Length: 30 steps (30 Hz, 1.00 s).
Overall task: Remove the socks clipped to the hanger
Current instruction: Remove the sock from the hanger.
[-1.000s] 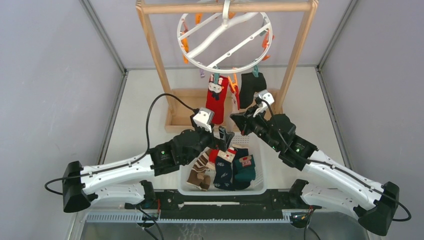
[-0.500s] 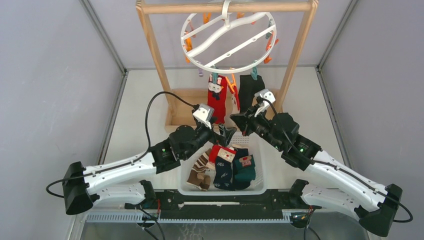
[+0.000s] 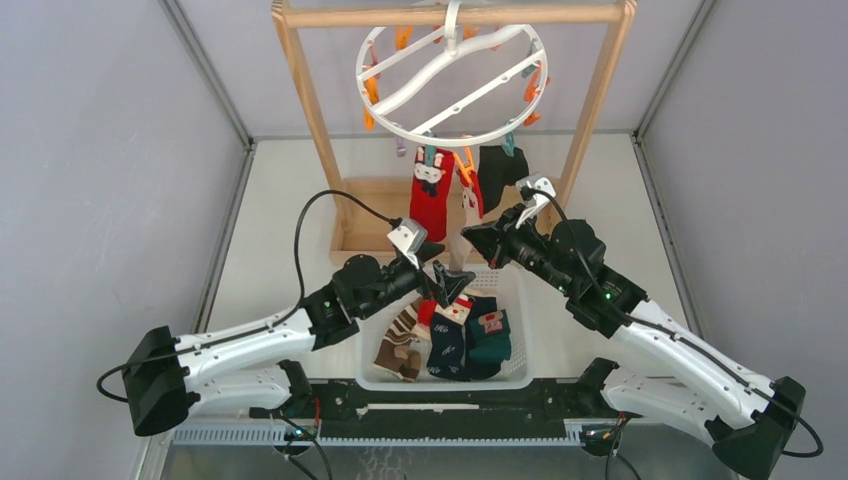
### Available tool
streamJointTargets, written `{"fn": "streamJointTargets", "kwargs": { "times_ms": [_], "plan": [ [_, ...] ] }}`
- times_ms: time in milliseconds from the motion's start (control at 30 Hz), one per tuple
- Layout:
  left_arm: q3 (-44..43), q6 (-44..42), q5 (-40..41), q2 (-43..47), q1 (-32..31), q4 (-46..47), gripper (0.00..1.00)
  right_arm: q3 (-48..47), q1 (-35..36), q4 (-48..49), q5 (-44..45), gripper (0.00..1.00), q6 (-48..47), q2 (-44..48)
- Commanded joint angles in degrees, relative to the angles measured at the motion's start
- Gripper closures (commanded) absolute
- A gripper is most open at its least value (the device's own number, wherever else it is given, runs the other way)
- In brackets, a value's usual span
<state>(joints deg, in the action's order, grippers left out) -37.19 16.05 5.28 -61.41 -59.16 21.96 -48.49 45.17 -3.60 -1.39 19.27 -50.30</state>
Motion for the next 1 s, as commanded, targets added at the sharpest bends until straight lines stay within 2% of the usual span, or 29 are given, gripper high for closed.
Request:
{"fn": "streamJointTargets", "kwargs": {
  "times_ms": [0,133,200,267,400,667,733,833,967],
  "plan": [
    [1.6,0.3,-4.7,1.9,1.0,6.8,0.00,-2.3,-0.9,2.8,-3.1,1.00,2.2,1.0],
    [1.8,0.5,-7.6,1.7,2.2,8.0,0.00,-2.3,-1.1,2.8,-3.7,1.00,2.4,1.0],
    [1.7,0.8,-8.8,1.4,2.9,8.3,0.04,-2.3,-1.2,2.7,-3.9,1.00,2.6,1.1],
    [1.7,1.2,-10.1,1.3,3.8,8.5,0.12,-2.3,-1.3,2.6,-4.0,1.00,2.7,1.1],
    [1.5,1.7,-11.9,1.0,5.0,8.8,0.35,-2.3,-1.5,2.6,-4.3,1.00,2.8,1.3],
    [0.9,2.0,-14.3,0.1,6.1,8.7,0.58,-2.3,-2.2,3.0,-5.3,1.00,3.4,1.3],
    [0.5,2.0,-14.8,-0.3,6.3,8.4,0.68,-2.3,-2.2,2.9,-5.5,1.00,3.3,1.3],
    [-0.5,2.0,-15.1,-0.8,6.5,7.5,0.89,-2.3,-2.4,2.7,-5.5,1.00,3.3,1.3],
    [-0.9,1.9,-14.8,-0.5,6.5,6.4,0.92,-2.3,-2.5,2.4,-5.5,1.00,3.4,1.3]
  ]
}}
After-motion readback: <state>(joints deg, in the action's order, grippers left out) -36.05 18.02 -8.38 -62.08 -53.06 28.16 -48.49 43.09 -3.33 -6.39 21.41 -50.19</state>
